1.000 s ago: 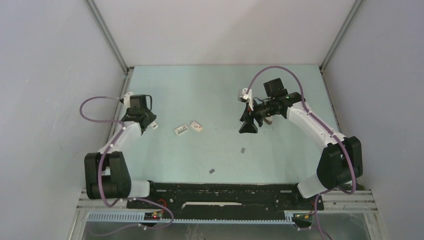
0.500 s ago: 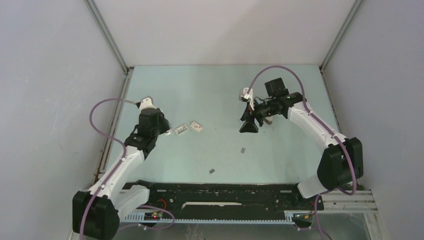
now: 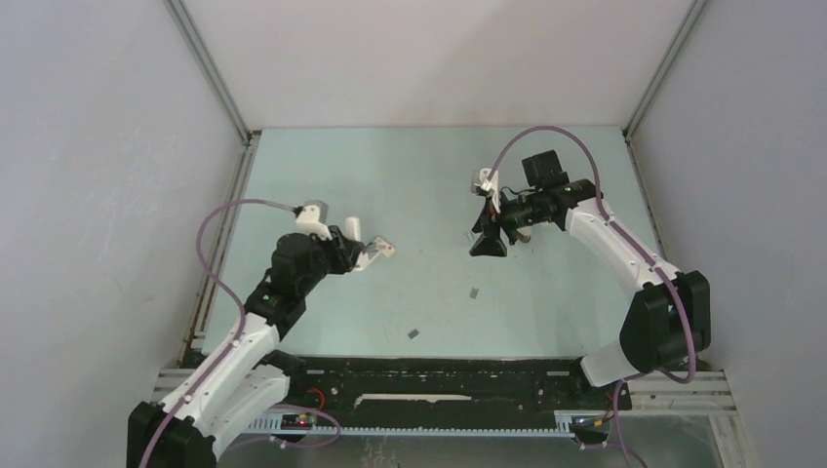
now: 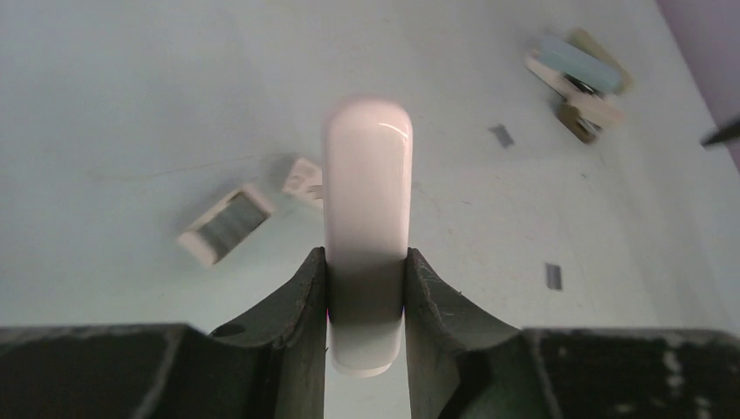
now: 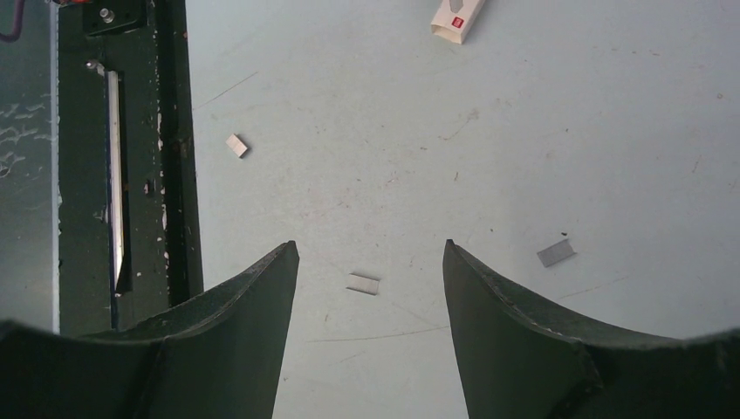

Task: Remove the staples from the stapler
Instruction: Place the stapler at the center of the board.

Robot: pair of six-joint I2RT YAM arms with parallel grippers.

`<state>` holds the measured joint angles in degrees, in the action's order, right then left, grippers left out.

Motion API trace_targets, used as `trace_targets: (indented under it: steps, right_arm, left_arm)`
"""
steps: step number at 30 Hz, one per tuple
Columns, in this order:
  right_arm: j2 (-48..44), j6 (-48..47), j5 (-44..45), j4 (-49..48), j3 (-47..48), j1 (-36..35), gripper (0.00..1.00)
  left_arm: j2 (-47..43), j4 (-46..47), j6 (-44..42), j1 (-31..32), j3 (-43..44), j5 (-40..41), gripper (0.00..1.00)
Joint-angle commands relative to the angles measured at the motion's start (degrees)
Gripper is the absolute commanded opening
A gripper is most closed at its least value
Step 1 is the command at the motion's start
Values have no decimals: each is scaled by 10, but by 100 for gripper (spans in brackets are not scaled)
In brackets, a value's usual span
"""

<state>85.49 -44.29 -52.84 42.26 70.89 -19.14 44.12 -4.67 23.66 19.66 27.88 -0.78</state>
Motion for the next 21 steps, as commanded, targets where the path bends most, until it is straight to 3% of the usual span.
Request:
trace_targets:
  steps: [1,5,14,21]
  right_arm:
    - [-27,-11,-16,4,1,10,70]
    - [-28,-12,-20,6,0,17,70]
    - [-31,-11,-25,-3,-7,27,70]
    - [-25,-12,-25,-3,-8,28,71]
  left_arm:
    - [27,166,-57,60,-19,-88,0]
    - [97,238,-116,134,-10,-87,0]
    - [269,336,-211,233,19,-55,0]
    - [335,373,-236,270,17,-15,1]
